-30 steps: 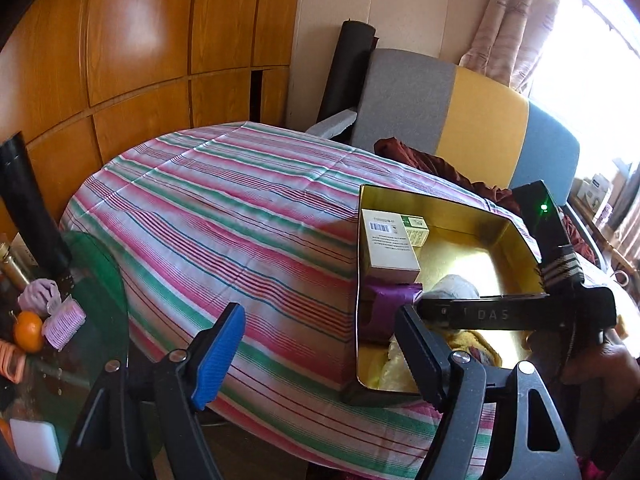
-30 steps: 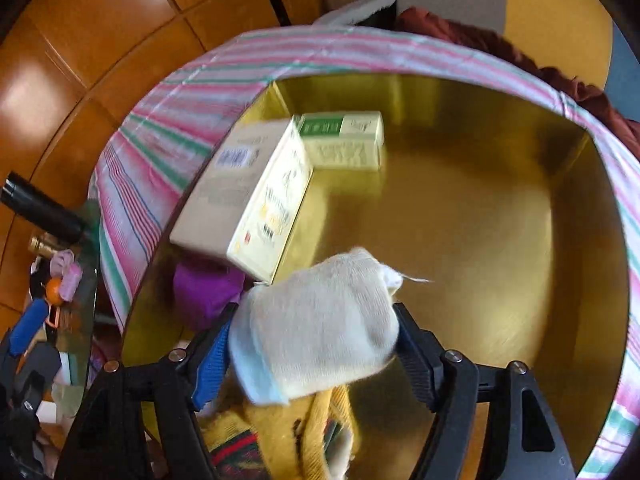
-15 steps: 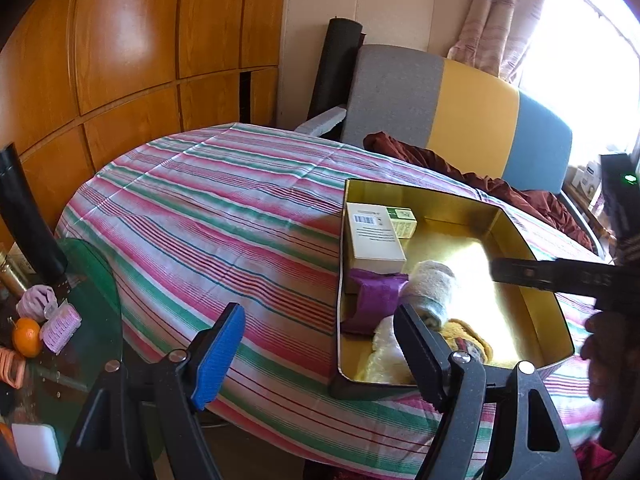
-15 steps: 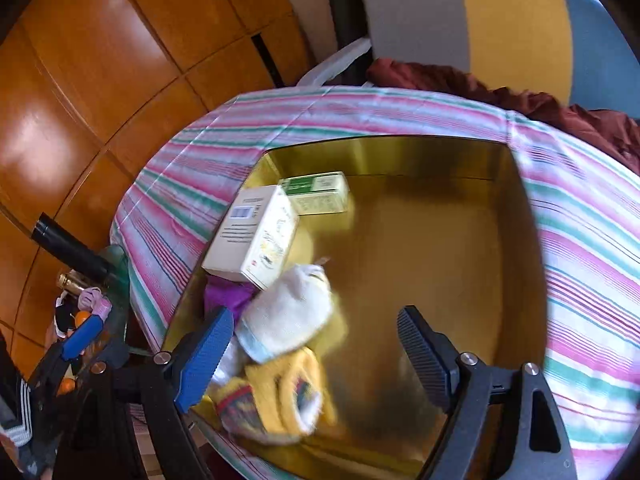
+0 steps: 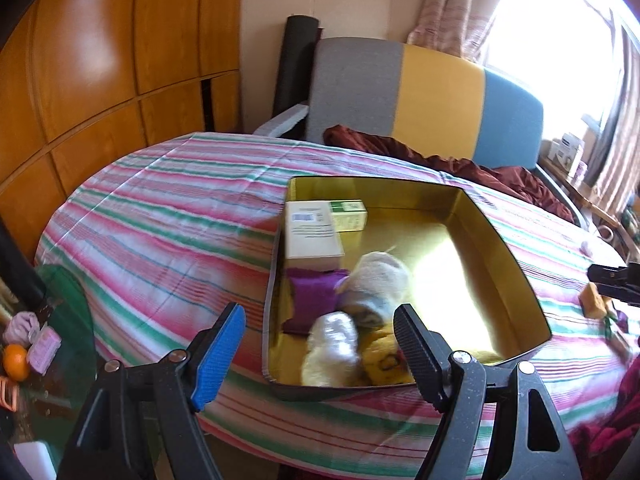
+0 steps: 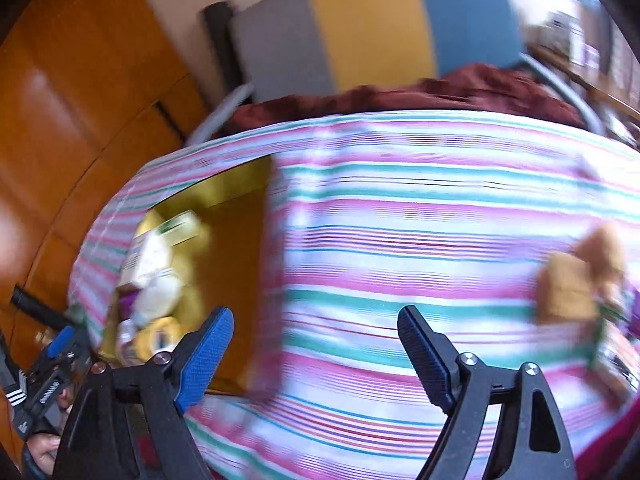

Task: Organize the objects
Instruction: 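Move both tools back to the sponges and grasp a yellow sponge with left tool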

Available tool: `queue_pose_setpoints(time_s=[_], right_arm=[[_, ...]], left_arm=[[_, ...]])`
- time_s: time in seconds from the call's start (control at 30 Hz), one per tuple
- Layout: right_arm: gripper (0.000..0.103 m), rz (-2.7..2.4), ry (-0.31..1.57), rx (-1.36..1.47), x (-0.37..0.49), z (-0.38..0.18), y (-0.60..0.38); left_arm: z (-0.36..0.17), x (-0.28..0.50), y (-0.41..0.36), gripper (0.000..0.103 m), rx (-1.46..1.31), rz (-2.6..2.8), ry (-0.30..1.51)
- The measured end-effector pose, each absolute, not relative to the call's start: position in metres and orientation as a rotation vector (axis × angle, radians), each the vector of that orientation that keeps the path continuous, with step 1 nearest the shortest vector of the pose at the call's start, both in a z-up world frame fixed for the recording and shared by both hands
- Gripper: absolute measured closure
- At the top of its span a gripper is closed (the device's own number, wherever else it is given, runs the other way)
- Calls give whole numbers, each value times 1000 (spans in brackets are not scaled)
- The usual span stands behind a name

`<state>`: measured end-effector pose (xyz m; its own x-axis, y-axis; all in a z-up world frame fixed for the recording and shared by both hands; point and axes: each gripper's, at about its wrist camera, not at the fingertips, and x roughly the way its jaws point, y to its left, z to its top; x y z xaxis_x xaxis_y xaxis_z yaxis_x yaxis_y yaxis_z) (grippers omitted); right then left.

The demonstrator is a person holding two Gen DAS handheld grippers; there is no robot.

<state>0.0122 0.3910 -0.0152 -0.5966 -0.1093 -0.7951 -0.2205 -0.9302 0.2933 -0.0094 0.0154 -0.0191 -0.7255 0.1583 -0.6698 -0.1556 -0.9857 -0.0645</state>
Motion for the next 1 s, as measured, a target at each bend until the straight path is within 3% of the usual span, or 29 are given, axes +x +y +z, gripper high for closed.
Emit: queue_pose_setpoints(time_s=[0.47, 0.63, 0.8, 1.0], right_arm=[[17, 2202, 960, -912, 105, -16, 604], [17, 2159, 1267, -726, 134, -37, 632], [16, 2145, 1403, -619, 146, -41, 640], [15, 2182, 1427, -622, 142, -41, 639]], left_arm=[[11, -4, 124, 20, -954, 2525, 152], [17, 4, 185, 15, -914, 2402, 231], [6, 10, 254, 12, -930, 2253, 313], [-12, 11, 328, 12, -973, 2132, 399]])
